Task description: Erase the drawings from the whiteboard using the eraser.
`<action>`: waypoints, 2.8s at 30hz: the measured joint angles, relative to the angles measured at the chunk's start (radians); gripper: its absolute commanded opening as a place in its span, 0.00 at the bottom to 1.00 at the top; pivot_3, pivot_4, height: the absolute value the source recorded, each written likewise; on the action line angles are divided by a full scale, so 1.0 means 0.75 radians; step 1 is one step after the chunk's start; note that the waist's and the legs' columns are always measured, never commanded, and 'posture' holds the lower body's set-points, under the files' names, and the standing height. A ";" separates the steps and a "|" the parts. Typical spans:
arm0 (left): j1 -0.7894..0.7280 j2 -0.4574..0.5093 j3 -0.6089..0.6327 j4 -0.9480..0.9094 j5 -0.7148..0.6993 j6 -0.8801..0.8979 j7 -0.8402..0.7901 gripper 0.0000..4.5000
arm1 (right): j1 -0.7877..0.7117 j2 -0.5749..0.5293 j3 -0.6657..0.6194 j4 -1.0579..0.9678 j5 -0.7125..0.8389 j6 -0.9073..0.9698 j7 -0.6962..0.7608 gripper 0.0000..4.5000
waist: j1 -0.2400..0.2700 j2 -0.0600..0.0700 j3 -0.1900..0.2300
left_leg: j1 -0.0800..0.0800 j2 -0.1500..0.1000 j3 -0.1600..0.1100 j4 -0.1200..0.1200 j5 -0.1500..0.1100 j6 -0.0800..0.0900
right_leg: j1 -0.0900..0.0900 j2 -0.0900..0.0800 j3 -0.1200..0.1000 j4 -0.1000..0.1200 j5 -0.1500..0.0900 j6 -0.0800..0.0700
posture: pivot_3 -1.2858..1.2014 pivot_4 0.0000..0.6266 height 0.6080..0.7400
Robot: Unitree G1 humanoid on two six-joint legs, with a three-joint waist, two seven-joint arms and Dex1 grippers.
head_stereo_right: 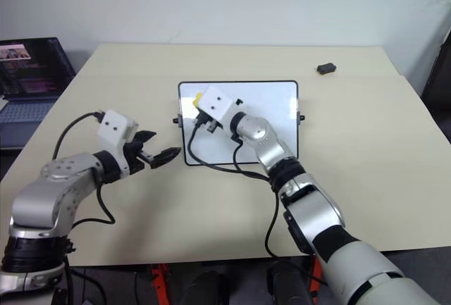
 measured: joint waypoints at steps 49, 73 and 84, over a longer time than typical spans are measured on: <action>-0.004 -0.038 -0.011 -0.023 0.000 0.005 0.003 1.00 | 0.112 -0.079 0.075 -0.237 0.045 0.252 0.262 0.28 | 0.013 0.000 0.000 | 0.000 0.000 -0.001 0.001 0.001 0.001 | 0.000 0.000 -0.001 0.002 0.000 0.000 | 0.52 0.24 1.00; -0.060 -0.059 -0.052 -0.015 0.002 0.003 0.000 1.00 | 0.066 -0.027 0.159 -0.075 -0.043 0.158 0.278 0.28 | 0.000 0.000 0.000 | 0.007 0.000 -0.001 0.002 0.001 0.001 | 0.007 0.001 -0.001 0.002 0.000 0.000 | 0.52 0.24 1.00; -0.085 -0.071 -0.094 -0.063 -0.034 -0.003 -0.090 1.00 | 0.423 -0.238 -0.176 -0.991 0.215 0.645 0.265 0.28 | 0.040 0.000 0.000 | -0.016 -0.003 -0.005 0.004 0.000 -0.001 | -0.009 -0.003 -0.005 -0.001 0.000 0.000 | 0.52 0.24 1.00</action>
